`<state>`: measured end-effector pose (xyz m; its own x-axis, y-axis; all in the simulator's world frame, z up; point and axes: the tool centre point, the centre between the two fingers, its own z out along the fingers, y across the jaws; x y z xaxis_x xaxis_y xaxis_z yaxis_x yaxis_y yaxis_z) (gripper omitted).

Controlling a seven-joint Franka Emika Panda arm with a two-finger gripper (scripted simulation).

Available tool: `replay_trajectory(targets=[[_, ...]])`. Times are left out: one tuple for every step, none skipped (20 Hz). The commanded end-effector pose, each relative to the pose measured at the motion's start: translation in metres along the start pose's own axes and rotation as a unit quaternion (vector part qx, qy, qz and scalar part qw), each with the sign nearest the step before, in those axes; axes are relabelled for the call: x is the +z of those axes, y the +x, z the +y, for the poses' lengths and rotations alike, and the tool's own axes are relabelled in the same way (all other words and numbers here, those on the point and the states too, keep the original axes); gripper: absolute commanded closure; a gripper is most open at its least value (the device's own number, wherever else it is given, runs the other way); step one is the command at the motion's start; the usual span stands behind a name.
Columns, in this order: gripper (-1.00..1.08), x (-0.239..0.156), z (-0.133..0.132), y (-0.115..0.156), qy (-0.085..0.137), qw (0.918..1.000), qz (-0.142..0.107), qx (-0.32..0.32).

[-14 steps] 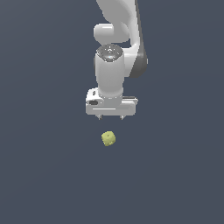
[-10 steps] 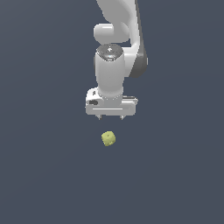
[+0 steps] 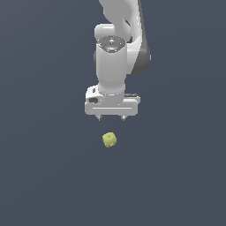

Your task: Pick up the object and move it to a goal position.

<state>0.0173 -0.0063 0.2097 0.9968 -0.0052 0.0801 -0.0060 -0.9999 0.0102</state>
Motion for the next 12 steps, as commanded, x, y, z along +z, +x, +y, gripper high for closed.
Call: replay_trajectory(targets=[[-0.92, 0.002, 0.0, 0.0, 0.0, 1.0, -0.001, -0.003], [-0.92, 0.003, 0.0, 0.0, 0.0, 1.0, -0.001, -0.006], [-0.92, 0.005, 0.001, 0.001, 0.0, 1.0, -0.002, -0.009], [-0.92, 0.006, 0.001, 0.001, -0.001, 0.9999, -0.002, -0.013], [-0.92, 0.009, 0.001, 0.001, -0.001, 0.9998, -0.003, -0.018], [-0.92, 0.011, 0.001, 0.001, -0.001, 0.9997, -0.004, -0.023], [-0.92, 0.014, 0.002, 0.002, -0.001, 0.9996, -0.005, -0.029], [-0.92, 0.018, 0.002, 0.002, -0.001, 0.9993, -0.006, -0.036], [-0.92, 0.021, 0.003, 0.002, -0.001, 0.9991, -0.008, -0.043], [-0.92, 0.025, 0.003, 0.003, -0.001, 0.9987, -0.009, -0.051], [-0.92, 0.03, 0.004, 0.003, -0.001, 0.9982, -0.01, -0.059], [-0.92, 0.034, 0.004, 0.003, -0.001, 0.9976, -0.012, -0.069]])
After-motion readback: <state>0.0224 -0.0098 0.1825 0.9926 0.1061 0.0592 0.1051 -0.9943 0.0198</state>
